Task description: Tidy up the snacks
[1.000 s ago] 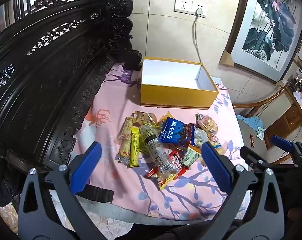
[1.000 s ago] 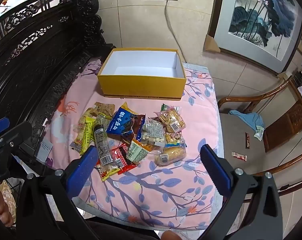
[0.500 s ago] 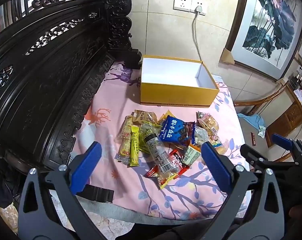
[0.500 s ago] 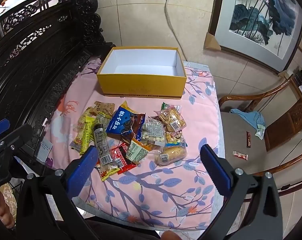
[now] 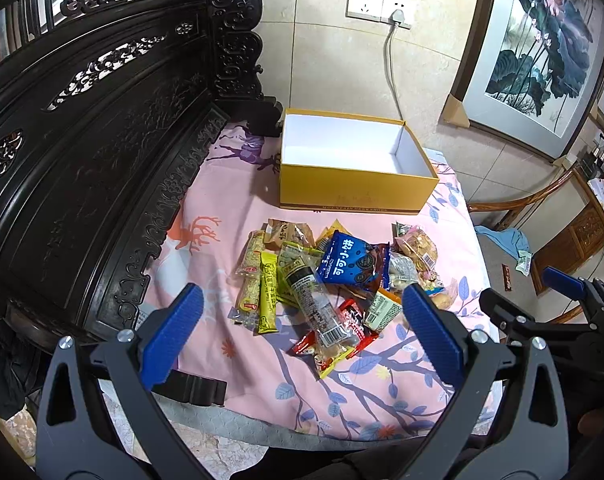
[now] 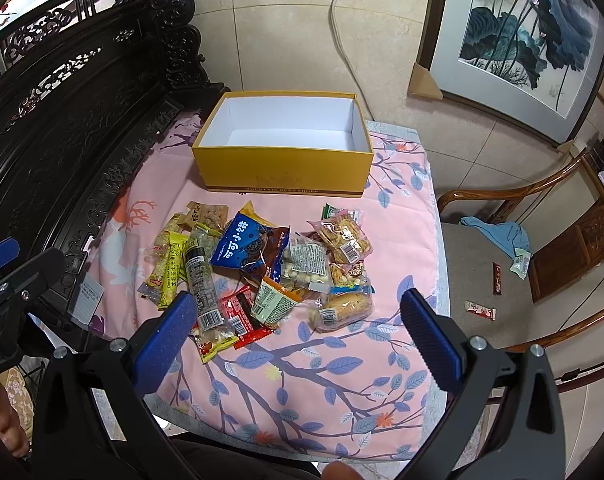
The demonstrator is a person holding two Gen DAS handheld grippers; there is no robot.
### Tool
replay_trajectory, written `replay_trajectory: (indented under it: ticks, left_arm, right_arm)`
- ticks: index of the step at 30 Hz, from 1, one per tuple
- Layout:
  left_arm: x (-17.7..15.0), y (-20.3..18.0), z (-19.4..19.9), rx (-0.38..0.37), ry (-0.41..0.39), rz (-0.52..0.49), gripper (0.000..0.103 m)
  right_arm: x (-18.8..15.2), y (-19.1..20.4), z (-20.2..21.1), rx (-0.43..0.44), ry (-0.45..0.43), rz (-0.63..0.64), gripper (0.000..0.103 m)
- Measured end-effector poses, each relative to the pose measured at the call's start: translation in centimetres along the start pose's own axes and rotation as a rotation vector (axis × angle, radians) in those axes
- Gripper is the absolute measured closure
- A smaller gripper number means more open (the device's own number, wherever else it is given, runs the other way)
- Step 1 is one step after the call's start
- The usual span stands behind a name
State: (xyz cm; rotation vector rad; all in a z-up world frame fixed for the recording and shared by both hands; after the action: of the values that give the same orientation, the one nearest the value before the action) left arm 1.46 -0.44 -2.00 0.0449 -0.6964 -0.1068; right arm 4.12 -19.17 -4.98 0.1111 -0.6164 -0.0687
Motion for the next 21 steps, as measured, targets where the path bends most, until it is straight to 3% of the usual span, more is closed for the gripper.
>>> replay_trajectory:
  ticks: [21]
  left_arm:
    - [0.00, 0.18, -0.14, 0.000, 0.005, -0.001, 0.002]
  right_arm:
    - [0.17, -0.09, -0.18, -0.001, 0.003, -0.002, 0.001]
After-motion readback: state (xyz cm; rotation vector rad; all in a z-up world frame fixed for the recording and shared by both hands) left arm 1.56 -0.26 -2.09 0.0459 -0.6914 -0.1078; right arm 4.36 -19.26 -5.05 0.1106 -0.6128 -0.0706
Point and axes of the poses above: each gripper's, at about its wrist camera, not at the fingertips, and z roughly against the way its jaws point, y to its left, x to its top, the point moved 2 cm from there along -z, roughly the way its jaws point, and after that the axes turned 13 degrees about -z, right-handed, at the moved point
